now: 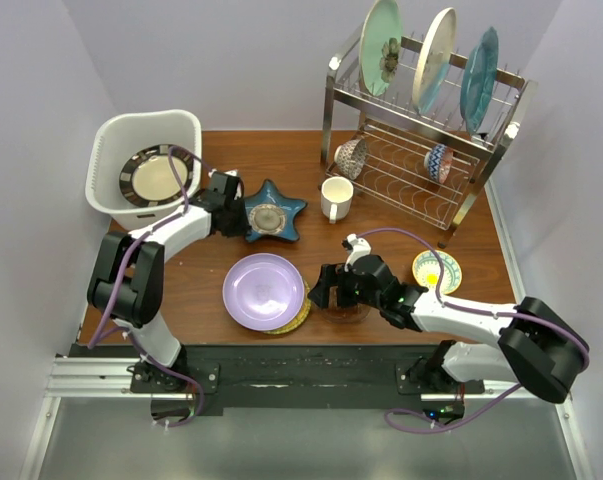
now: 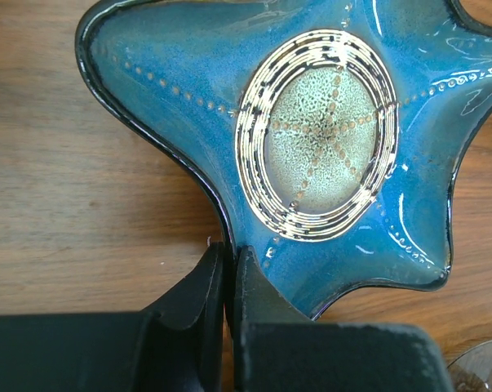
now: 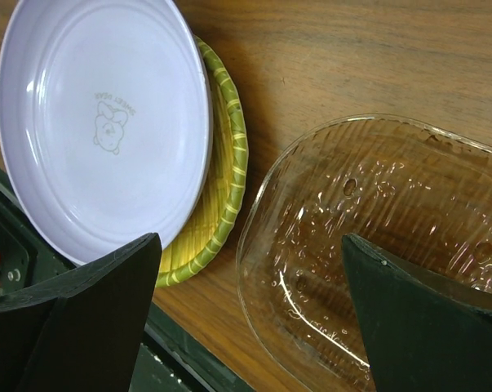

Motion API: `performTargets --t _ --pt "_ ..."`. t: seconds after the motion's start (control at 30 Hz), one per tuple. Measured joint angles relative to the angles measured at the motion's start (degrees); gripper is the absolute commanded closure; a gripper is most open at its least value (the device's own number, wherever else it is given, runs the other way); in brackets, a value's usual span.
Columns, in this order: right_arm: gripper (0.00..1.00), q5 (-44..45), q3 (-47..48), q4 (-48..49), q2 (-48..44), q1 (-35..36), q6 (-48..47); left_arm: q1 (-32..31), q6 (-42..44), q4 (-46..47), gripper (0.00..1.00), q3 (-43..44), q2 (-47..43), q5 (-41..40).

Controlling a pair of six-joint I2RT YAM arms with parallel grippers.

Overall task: Place the plates into the plastic bin on the countertop
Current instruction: Pick up the plate at the center of the board.

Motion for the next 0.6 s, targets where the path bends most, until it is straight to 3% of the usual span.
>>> performTargets --t 0.6 --pt "0.05 0.0 0.0 -0.3 -0.8 0.0 0.0 0.0 1.0 -8.4 1.00 3.9 -3.8 -1.3"
